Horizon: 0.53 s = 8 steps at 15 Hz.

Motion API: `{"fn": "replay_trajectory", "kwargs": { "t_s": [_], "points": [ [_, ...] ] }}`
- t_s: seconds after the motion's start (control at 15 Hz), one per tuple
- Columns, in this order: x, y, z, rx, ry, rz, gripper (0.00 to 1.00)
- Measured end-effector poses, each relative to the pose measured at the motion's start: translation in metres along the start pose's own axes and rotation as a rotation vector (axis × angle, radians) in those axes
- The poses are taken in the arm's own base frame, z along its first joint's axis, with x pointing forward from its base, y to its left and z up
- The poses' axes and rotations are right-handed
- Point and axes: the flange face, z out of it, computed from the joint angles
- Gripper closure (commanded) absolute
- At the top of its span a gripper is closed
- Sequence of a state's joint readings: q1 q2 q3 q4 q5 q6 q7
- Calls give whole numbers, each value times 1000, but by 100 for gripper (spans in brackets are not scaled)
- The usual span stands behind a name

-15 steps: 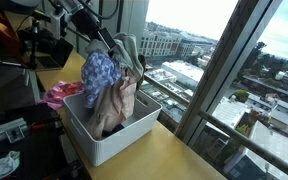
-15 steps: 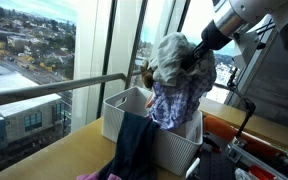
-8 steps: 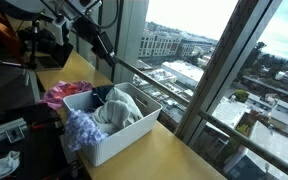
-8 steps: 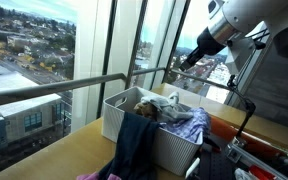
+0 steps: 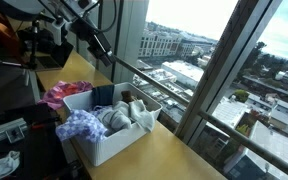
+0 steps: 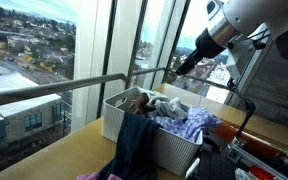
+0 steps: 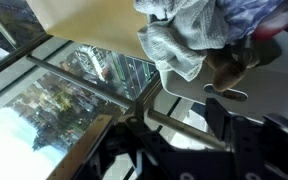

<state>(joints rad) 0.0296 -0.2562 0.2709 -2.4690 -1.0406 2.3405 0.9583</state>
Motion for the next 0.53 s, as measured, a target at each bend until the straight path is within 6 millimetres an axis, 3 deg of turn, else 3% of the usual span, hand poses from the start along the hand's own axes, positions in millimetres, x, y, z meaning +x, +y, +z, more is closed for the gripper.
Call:
{"fn": "replay_trajectory", "kwargs": {
  "t_s": [0.07, 0.33, 0.53],
  "points": [
    [-2, -15, -4, 26, 1, -7, 0],
    [-9, -80, -17, 161, -4, -31, 0],
    [-15, -127, -14, 284, -14, -63, 0]
  ]
}}
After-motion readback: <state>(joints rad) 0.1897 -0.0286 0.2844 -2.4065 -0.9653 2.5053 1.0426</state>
